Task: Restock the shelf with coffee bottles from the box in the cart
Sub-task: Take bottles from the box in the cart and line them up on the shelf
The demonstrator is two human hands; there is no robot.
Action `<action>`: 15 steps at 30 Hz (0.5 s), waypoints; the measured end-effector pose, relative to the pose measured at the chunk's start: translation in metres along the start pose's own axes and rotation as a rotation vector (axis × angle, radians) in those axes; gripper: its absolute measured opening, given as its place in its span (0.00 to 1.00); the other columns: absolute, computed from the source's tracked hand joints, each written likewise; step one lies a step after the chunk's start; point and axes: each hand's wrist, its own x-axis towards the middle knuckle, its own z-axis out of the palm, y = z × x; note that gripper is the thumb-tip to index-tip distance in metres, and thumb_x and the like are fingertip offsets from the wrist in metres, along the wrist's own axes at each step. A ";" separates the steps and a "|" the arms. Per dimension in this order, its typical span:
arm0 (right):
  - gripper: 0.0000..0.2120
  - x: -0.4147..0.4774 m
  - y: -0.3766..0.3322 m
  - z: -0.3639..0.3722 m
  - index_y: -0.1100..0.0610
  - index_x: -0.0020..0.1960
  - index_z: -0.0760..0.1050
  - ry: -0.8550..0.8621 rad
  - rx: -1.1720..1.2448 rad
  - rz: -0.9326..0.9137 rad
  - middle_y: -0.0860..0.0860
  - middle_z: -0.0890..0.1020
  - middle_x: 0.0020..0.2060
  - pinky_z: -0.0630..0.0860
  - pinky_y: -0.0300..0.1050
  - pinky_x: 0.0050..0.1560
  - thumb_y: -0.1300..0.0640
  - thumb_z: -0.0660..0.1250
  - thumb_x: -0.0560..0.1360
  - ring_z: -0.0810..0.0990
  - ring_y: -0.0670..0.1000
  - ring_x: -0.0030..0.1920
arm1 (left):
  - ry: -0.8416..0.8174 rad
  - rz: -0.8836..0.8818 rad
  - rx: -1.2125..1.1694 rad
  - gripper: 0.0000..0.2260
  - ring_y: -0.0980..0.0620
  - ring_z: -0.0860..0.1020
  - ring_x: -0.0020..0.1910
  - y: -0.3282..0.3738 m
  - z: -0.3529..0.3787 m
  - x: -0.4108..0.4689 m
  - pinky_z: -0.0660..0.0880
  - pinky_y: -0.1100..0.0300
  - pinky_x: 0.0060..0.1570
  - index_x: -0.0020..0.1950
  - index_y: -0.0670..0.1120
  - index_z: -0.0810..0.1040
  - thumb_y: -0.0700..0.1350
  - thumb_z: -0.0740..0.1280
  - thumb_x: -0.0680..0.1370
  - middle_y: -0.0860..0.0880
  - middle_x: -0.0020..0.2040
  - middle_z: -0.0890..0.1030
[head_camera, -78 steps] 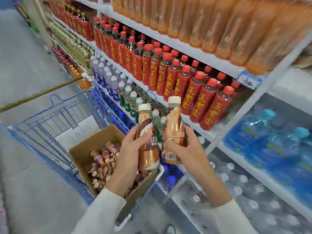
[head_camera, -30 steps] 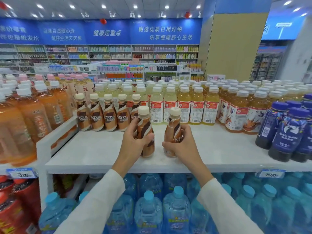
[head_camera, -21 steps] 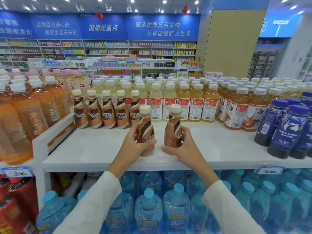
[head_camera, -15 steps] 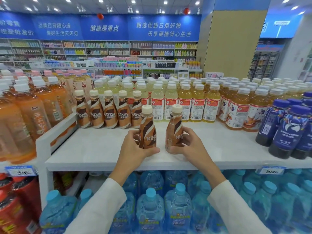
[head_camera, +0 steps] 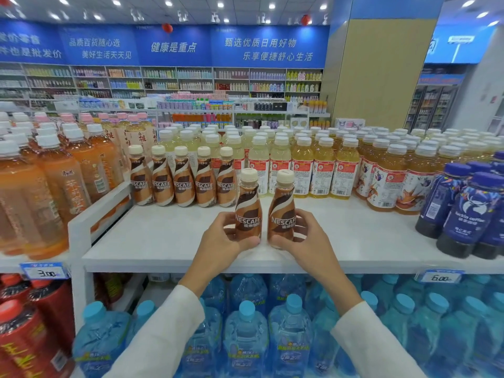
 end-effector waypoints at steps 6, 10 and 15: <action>0.27 -0.004 -0.002 0.006 0.44 0.60 0.71 0.051 -0.063 -0.032 0.41 0.80 0.54 0.75 0.33 0.50 0.50 0.81 0.67 0.80 0.39 0.52 | 0.106 0.034 0.004 0.25 0.60 0.81 0.50 0.001 0.011 -0.004 0.76 0.68 0.49 0.59 0.53 0.76 0.48 0.83 0.66 0.57 0.53 0.82; 0.27 -0.003 -0.002 0.008 0.44 0.59 0.71 0.068 -0.063 -0.024 0.40 0.80 0.53 0.75 0.32 0.49 0.49 0.81 0.67 0.80 0.39 0.52 | 0.108 0.020 0.012 0.25 0.64 0.80 0.49 0.004 0.010 -0.006 0.74 0.71 0.46 0.58 0.54 0.75 0.48 0.83 0.66 0.58 0.52 0.81; 0.26 -0.003 -0.003 0.022 0.43 0.59 0.70 0.069 -0.078 -0.040 0.41 0.80 0.54 0.79 0.40 0.54 0.48 0.81 0.68 0.80 0.42 0.53 | 0.138 0.004 0.026 0.24 0.62 0.80 0.49 0.003 0.002 -0.011 0.73 0.73 0.46 0.60 0.54 0.75 0.49 0.81 0.68 0.58 0.54 0.81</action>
